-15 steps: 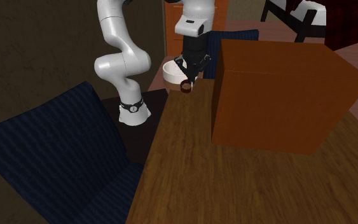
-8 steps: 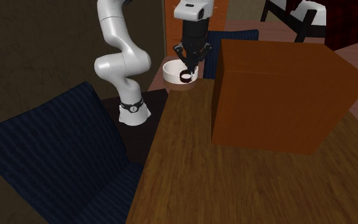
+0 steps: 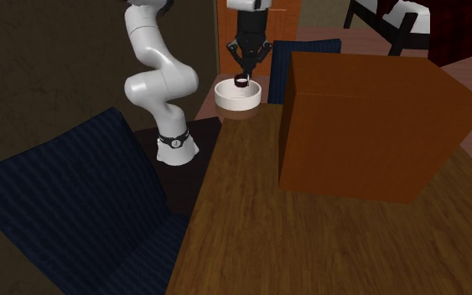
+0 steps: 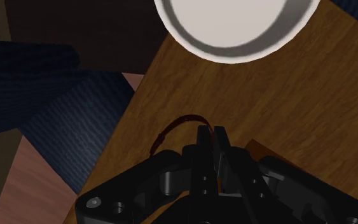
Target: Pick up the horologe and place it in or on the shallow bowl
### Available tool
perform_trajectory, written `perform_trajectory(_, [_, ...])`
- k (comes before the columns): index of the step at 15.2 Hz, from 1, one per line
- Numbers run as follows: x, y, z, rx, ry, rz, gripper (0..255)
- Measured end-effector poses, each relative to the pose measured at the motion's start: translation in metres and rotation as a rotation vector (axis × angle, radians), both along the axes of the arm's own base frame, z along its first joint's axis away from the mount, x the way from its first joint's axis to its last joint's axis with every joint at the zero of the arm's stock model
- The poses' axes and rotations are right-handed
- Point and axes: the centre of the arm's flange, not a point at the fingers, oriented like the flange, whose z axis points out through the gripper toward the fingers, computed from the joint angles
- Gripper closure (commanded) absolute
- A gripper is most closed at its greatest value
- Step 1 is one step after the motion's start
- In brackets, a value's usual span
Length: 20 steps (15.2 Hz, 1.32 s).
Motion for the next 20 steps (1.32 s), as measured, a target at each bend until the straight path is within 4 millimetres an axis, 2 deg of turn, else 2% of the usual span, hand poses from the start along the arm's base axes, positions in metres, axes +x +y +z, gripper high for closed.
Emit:
perform_trajectory(9, [-0.113, 0.030, 0.003, 0.000, 0.000, 0.000, 255])
perform_trajectory(10, [-0.131, 0.036, 0.006, 0.000, -0.001, 0.001, 255])
perform_trajectory(14, [-0.145, 0.037, -0.010, -0.001, 0.001, 0.000, 255])
perform_trajectory(20, [-0.147, 0.038, -0.042, -0.001, 0.001, -0.001, 255])
